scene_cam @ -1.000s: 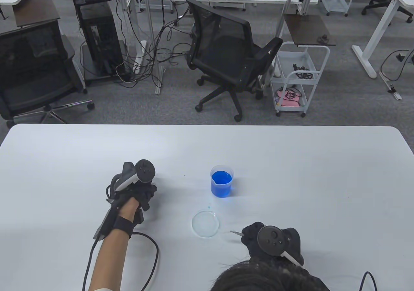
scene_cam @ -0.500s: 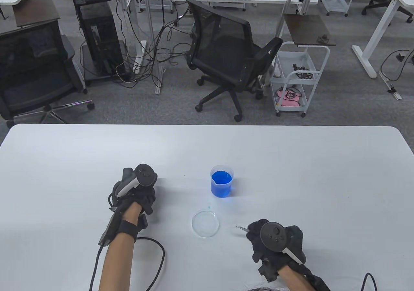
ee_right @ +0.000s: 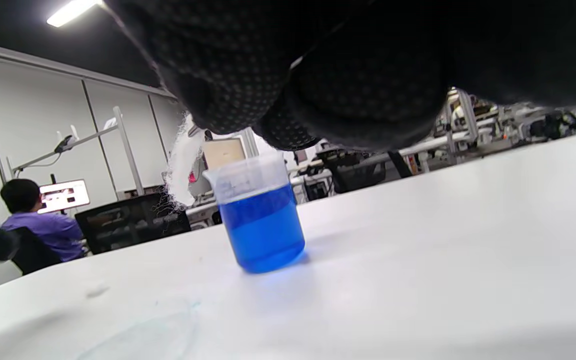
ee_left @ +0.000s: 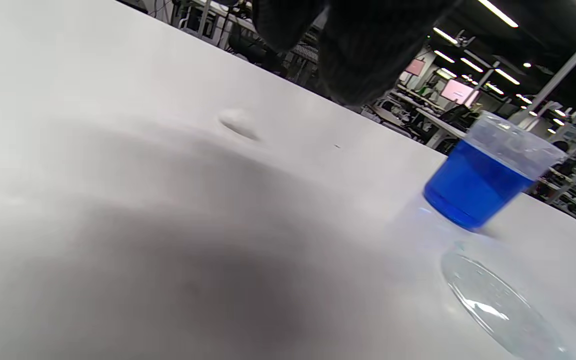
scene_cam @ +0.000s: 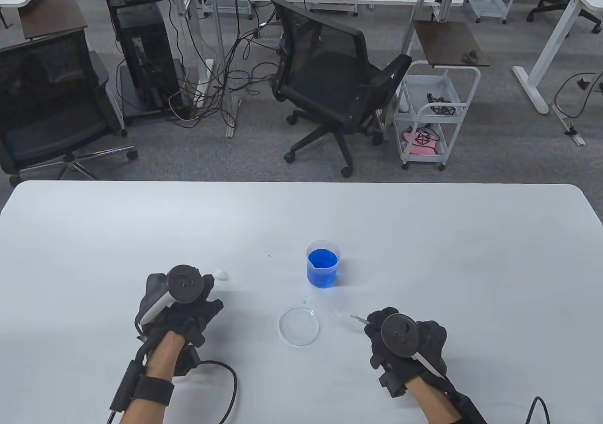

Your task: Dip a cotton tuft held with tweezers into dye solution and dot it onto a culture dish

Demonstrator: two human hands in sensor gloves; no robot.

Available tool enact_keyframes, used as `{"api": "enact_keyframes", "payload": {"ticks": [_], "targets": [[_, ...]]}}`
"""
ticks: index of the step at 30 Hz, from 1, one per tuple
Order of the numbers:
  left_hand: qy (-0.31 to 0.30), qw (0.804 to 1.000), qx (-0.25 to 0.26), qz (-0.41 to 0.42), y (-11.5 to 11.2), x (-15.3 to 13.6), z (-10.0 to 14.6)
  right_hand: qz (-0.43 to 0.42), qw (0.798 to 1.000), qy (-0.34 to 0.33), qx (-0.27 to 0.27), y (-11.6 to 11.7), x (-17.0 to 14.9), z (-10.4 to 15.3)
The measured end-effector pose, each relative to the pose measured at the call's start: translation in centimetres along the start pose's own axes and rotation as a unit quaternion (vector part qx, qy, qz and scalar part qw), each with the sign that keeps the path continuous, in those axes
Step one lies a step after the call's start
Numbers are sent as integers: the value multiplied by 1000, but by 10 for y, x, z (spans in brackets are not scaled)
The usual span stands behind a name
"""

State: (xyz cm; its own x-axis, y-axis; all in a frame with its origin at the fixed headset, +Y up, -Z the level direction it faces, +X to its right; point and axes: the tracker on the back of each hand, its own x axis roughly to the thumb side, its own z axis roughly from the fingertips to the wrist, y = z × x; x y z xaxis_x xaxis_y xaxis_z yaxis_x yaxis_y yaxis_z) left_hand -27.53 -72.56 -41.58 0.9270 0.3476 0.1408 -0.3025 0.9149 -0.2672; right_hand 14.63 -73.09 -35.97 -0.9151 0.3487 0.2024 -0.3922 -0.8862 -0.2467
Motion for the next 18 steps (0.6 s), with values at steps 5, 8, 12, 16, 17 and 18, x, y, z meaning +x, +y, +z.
{"api": "enact_keyframes", "payload": {"ticks": [5, 8, 12, 16, 17, 18], "targets": [[-41, 998, 25, -32, -15, 11, 20, 38, 999, 2, -36, -19, 19, -33], [-51, 998, 14, -35, -22, 10, 19, 86, 996, -3, -38, -19, 36, -65], [-55, 998, 22, -37, -23, 8, 22, 126, 992, 1, -13, -4, 53, -103], [-62, 998, 18, -22, -25, 5, 27, 168, 985, 2, 32, 17, 62, -128], [-65, 998, 18, -16, -24, 4, 28, 179, 983, -1, 45, 22, 64, -132], [-65, 998, 17, -11, -24, 4, 28, 189, 980, -3, 57, 27, 66, -135]]}}
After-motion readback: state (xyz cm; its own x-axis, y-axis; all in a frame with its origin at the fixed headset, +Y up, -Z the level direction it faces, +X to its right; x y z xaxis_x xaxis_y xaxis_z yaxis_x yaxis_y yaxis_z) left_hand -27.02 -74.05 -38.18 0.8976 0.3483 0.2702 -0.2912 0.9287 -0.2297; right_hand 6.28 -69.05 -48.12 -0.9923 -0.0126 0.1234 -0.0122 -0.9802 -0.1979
